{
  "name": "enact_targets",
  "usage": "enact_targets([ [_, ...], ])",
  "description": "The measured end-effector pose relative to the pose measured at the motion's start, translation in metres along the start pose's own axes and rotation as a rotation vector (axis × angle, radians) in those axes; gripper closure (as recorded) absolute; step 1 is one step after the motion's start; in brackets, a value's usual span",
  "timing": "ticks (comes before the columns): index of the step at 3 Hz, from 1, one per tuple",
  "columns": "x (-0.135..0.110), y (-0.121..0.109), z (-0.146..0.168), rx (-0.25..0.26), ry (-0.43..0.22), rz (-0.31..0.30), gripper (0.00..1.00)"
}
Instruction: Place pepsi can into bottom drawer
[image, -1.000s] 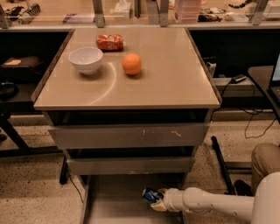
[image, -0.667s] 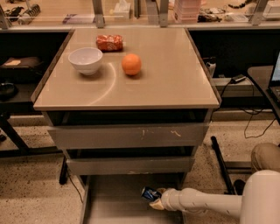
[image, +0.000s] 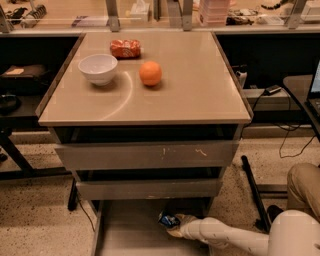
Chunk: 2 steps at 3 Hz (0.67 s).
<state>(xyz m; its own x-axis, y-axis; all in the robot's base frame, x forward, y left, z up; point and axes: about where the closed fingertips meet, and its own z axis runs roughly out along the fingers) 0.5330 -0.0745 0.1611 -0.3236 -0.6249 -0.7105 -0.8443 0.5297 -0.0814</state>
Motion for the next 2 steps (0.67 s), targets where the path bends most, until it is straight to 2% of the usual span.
enact_targets([
  [1, 0.0, 0.008, 0.023, -0.04, -0.062, -0.066, 1.0],
  [2, 0.002, 0.019, 0.036, -0.094, -0.075, -0.156, 1.0],
])
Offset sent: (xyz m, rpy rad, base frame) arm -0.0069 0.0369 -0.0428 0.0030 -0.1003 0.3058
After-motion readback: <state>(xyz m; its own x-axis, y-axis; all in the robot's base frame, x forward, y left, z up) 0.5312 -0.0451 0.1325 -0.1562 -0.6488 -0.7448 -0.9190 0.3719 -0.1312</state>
